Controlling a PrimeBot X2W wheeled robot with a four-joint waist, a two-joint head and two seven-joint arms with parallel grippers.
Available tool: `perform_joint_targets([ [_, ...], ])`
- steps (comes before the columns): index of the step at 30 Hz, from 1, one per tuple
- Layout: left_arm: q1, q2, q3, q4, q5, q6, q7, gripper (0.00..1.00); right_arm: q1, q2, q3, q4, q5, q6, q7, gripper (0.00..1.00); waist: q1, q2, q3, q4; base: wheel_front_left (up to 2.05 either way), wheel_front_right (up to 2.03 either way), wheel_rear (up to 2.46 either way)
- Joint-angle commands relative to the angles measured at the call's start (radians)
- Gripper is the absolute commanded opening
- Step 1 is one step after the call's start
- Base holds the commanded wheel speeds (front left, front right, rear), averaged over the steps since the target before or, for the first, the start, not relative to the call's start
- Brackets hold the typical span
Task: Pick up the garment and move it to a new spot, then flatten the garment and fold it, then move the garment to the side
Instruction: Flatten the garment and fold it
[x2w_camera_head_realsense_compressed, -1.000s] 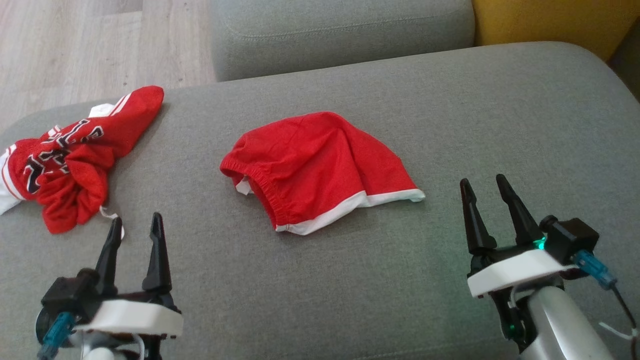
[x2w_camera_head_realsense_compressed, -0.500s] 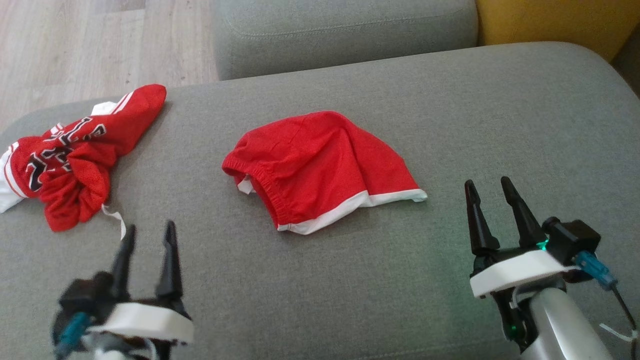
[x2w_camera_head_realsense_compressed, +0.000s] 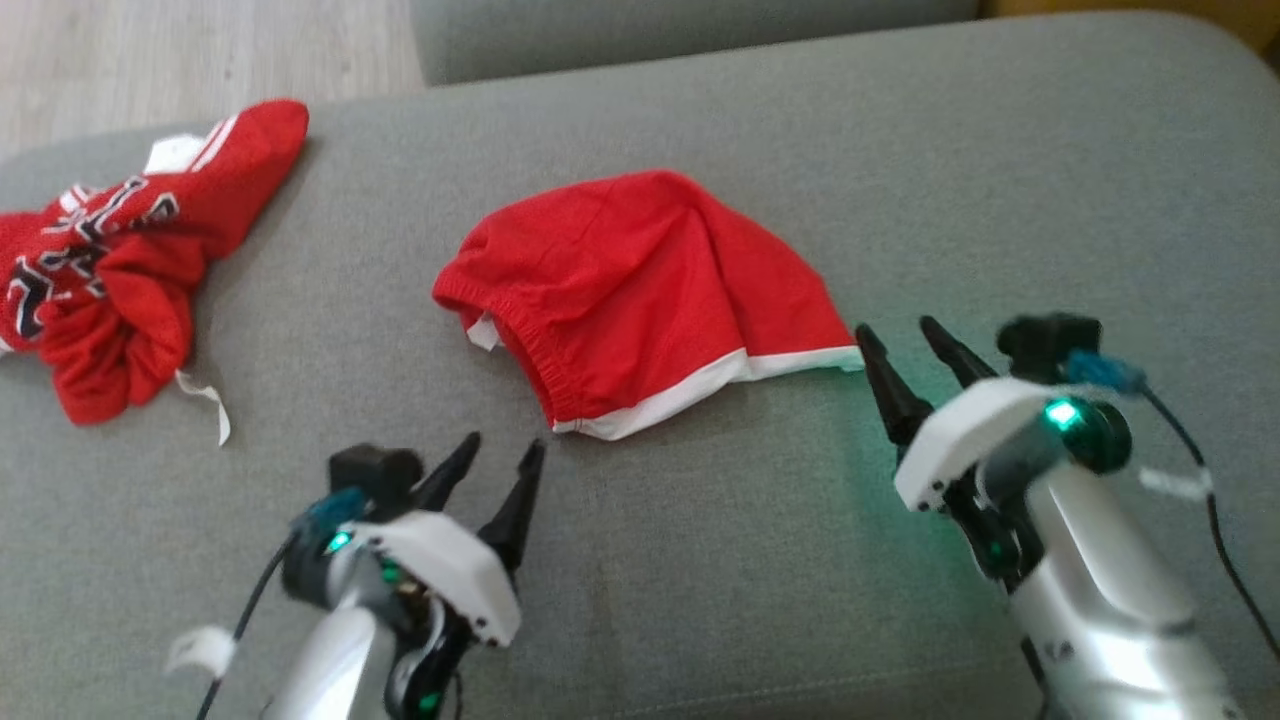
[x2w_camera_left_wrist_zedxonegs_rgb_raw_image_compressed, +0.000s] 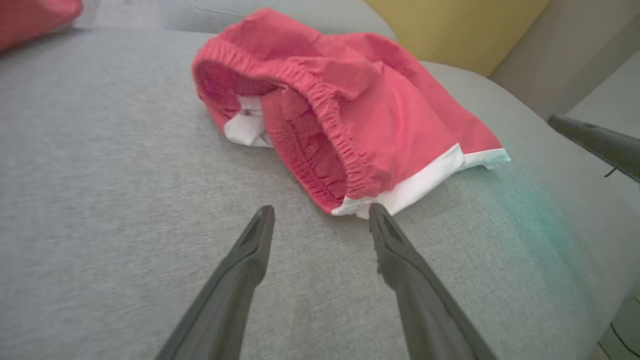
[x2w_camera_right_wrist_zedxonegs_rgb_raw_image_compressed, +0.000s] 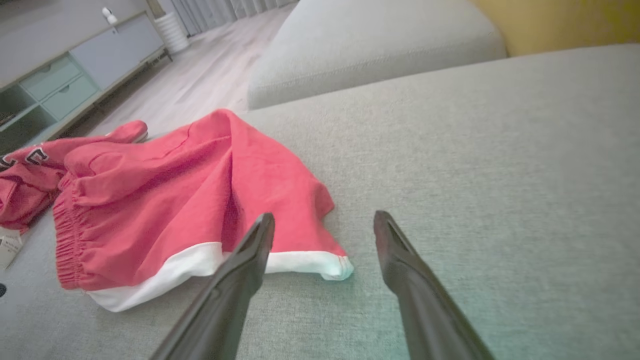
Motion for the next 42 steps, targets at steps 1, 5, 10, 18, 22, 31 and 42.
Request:
perform_joint_targets([
  [1, -0.071, 0.011, -0.001, 0.002, -0.023, -0.005, 0.009, 1.00, -0.053, -0.010, 0.037, 0.005, 0.017, -0.001, 0.034, 1.00, 0.0000, 0.0000, 0.032, 0.010, 0.00, 0.00, 0.00],
  [5, -0.160, 0.014, -0.094, 0.062, -0.065, -0.006, 0.000, 1.00, -0.110, -0.016, 0.053, 0.070, 0.032, -0.001, 0.072, 1.00, 0.0000, 0.0000, 0.069, 0.022, 0.00, 0.00, 0.00],
  [10, -0.257, 0.022, -0.173, 0.147, -0.103, -0.006, -0.022, 1.00, -0.152, -0.015, 0.080, 0.125, 0.047, -0.001, 0.100, 1.00, 0.0000, 0.0000, 0.113, 0.031, 0.00, 0.00, 0.00],
  [18, -0.339, 0.038, -0.270, 0.249, -0.184, -0.006, -0.035, 1.00, -0.171, -0.009, 0.126, 0.171, 0.089, -0.001, 0.102, 0.89, 0.0000, 0.0000, 0.139, 0.027, 0.00, 0.00, 0.00],
  [22, -0.365, 0.048, -0.301, 0.289, -0.215, -0.006, -0.061, 0.00, -0.175, -0.005, 0.161, 0.185, 0.114, -0.001, 0.086, 0.00, 0.0000, 0.0000, 0.139, 0.022, 0.00, 0.00, 0.00],
  [31, -0.319, 0.123, -0.317, 0.225, -0.309, -0.006, -0.154, 0.00, -0.160, -0.023, 0.191, 0.173, 0.175, -0.001, -0.097, 0.00, 0.0000, 0.0000, 0.024, 0.014, 0.00, 0.00, 0.00],
  [42, -0.264, 0.318, -0.206, -0.121, -0.364, 0.070, -0.049, 0.00, -0.161, -0.091, 0.232, -0.007, 0.244, -0.001, -0.114, 0.00, 0.0000, 0.0000, 0.030, 0.006, 0.00, 0.00, 0.00],
])
